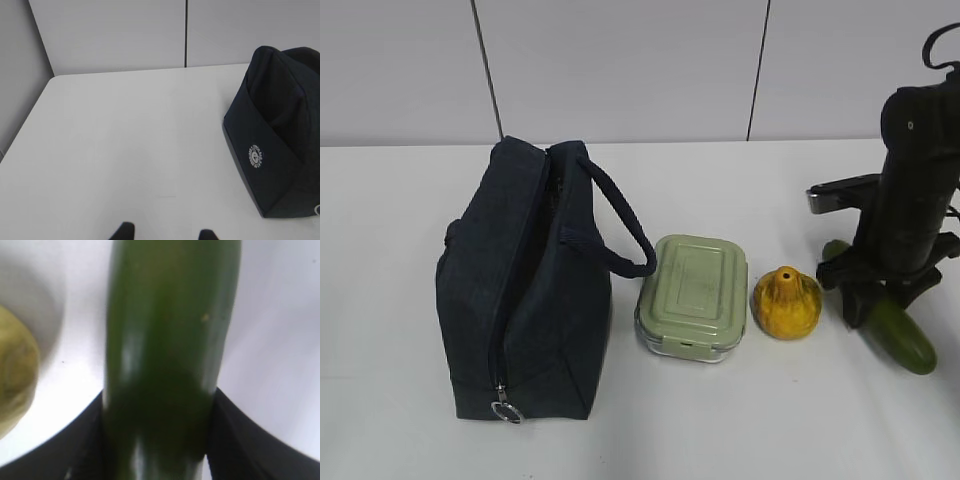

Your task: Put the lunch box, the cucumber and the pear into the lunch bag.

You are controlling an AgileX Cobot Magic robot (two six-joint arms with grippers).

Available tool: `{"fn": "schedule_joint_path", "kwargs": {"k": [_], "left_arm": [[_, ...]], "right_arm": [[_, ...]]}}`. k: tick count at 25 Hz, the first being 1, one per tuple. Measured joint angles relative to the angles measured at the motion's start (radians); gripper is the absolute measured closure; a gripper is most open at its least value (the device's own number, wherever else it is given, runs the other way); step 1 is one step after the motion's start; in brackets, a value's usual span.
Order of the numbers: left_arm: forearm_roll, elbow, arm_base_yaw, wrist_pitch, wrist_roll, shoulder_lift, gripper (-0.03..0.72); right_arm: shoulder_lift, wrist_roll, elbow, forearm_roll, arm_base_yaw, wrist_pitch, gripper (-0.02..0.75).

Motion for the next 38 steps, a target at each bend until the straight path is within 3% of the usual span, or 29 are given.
{"fn": "schedule_joint_path", "kwargs": {"k": [20, 25, 29, 33, 38], "left_arm": [[-0.045, 0.0, 0.0, 0.0, 0.0, 0.022, 0.445], [-0.101, 0.0, 0.0, -0.005, 0.0, 0.099, 0.356], [-0.241, -0.007, 0.0, -0.091, 0.0, 0.183, 0.276], [-0.477, -0.009, 0.0, -0.195, 0.092, 0.318, 0.27], [-0.678, -0.01, 0.0, -0.265, 0.191, 0.552, 0.283]], "right_arm": [[0.002, 0.0, -0.256, 0.0, 0.0, 0.228, 0.358], [0.003, 0.0, -0.256, 0.0, 0.0, 0.235, 0.358], [0.003, 0.0, -0.256, 0.0, 0.0, 0.235, 0.358], [0.003, 0.002, -0.256, 0.0, 0.0, 0.235, 0.358], [0.003, 0.002, -0.256, 0.0, 0.0, 0.231, 0.358]]}}
